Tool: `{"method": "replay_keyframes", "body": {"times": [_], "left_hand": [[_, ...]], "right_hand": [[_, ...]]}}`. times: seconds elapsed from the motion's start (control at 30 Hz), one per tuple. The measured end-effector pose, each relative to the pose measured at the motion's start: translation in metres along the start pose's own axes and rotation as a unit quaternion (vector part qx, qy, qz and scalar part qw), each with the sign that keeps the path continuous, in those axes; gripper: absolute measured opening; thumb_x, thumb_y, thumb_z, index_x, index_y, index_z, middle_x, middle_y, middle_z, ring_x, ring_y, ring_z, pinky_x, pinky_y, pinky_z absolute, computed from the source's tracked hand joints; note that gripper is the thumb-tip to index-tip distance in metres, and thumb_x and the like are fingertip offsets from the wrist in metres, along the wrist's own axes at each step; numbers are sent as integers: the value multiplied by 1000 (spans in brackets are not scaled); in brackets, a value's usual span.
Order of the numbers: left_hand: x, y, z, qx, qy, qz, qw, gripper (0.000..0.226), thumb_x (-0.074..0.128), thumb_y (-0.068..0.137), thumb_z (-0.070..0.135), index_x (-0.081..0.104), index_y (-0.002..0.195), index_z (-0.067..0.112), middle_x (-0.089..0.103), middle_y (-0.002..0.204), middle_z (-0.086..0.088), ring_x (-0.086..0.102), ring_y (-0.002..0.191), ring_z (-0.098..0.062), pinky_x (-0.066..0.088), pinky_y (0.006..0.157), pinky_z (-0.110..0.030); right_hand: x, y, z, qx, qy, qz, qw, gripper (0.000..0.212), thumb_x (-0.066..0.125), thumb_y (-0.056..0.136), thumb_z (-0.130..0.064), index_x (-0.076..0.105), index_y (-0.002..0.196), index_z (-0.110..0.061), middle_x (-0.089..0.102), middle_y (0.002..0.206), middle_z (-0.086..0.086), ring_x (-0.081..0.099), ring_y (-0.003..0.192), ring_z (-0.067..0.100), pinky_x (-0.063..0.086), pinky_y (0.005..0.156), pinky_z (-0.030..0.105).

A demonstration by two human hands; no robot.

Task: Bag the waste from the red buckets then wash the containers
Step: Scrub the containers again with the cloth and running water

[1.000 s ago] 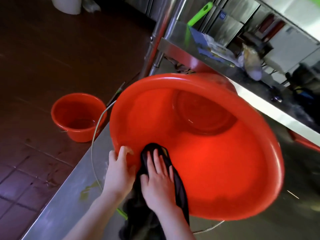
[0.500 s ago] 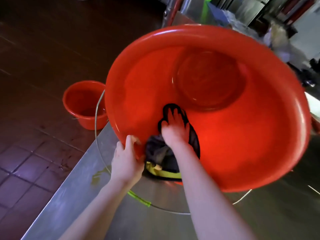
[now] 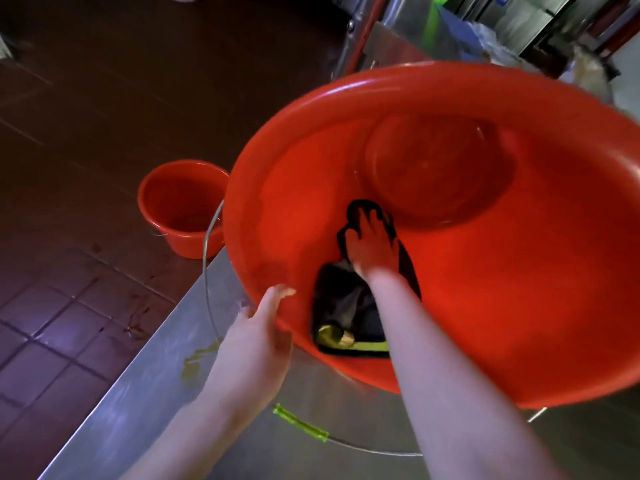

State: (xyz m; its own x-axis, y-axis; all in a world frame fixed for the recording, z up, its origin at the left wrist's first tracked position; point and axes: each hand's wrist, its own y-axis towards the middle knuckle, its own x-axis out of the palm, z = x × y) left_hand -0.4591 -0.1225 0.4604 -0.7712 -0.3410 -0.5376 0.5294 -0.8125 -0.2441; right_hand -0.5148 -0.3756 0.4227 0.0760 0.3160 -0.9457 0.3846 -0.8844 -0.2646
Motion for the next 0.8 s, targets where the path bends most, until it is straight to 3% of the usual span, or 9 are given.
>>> {"method": "replay_keyframes", "body": {"times": [0.07, 0.13, 0.2, 0.3, 0.37, 0.43, 0.53, 0.73, 0.8], "left_hand": [[-16, -9, 9, 50, 68, 111, 990, 61, 60, 87, 13, 41, 136, 43, 50, 94, 1, 61, 76, -22, 50, 69, -36], [-40, -5, 17, 125, 120, 264, 949, 48, 66, 83, 14, 57, 127, 31, 48, 93, 0, 55, 74, -25, 46, 65, -33], [-66, 12, 25, 206, 159, 357, 897, 30, 69, 80, 22, 67, 110, 23, 47, 103, -8, 48, 92, -31, 35, 83, -31], [-85, 47, 27, 320, 185, 272, 888, 29, 72, 83, 19, 69, 112, 21, 43, 124, -17, 46, 109, -32, 36, 96, -31], [-79, 59, 26, 330, 190, 206, 901, 50, 69, 85, 11, 60, 132, 24, 40, 119, -14, 54, 90, -27, 47, 75, -28], [-67, 62, 19, 303, 168, 182, 920, 65, 68, 84, 9, 48, 142, 30, 40, 120, -12, 58, 81, -28, 52, 67, -31], [-36, 54, 3, 245, 81, 149, 955, 78, 70, 82, 10, 39, 145, 45, 34, 134, -4, 58, 75, -21, 56, 75, -36], [31, 42, -8, 143, -49, 127, 980, 82, 69, 84, 14, 31, 142, 57, 24, 140, 15, 61, 69, -14, 56, 75, -35], [42, 43, -12, 132, -75, 129, 980, 84, 70, 84, 15, 28, 144, 56, 22, 144, 16, 65, 87, -20, 54, 81, -30]], "right_hand": [[-1, 10, 7, -10, 2, -5, 1000, 58, 26, 101, -42, 8, 155, -29, -1, 163, -3, -1, 149, 14, 3, 120, 46], [0, 11, 14, -28, 3, -1, 1000, 58, 26, 101, -40, 8, 155, -29, -1, 163, -3, -1, 149, 13, 3, 119, 45], [-1, 12, 17, -38, 6, 3, 999, 58, 27, 101, -37, 8, 155, -29, -1, 163, -3, -1, 149, 13, 2, 118, 45], [-4, 8, 19, -60, -7, -5, 998, 57, 28, 101, -35, 8, 154, -28, -1, 163, -3, 0, 149, 15, 1, 118, 46], [-6, 3, 28, -59, -29, -16, 998, 57, 27, 101, -36, 7, 154, -30, -3, 163, -3, -1, 149, 14, 0, 118, 46], [-10, -6, 45, -29, -65, -19, 997, 57, 27, 101, -38, 7, 154, -32, -3, 163, -5, -2, 149, 12, -2, 118, 45], [-21, -16, 74, 5, -137, -14, 990, 58, 26, 99, -41, 9, 154, -32, -2, 162, -7, -2, 149, 10, -2, 119, 45], [-32, -22, 75, 61, -180, -23, 981, 58, 26, 100, -40, 9, 154, -27, -1, 163, -3, 0, 149, 16, 0, 119, 50], [-18, -45, 54, 28, -135, -3, 990, 59, 31, 99, -34, 11, 154, -25, 2, 163, -2, 4, 149, 15, 7, 119, 50]]}}
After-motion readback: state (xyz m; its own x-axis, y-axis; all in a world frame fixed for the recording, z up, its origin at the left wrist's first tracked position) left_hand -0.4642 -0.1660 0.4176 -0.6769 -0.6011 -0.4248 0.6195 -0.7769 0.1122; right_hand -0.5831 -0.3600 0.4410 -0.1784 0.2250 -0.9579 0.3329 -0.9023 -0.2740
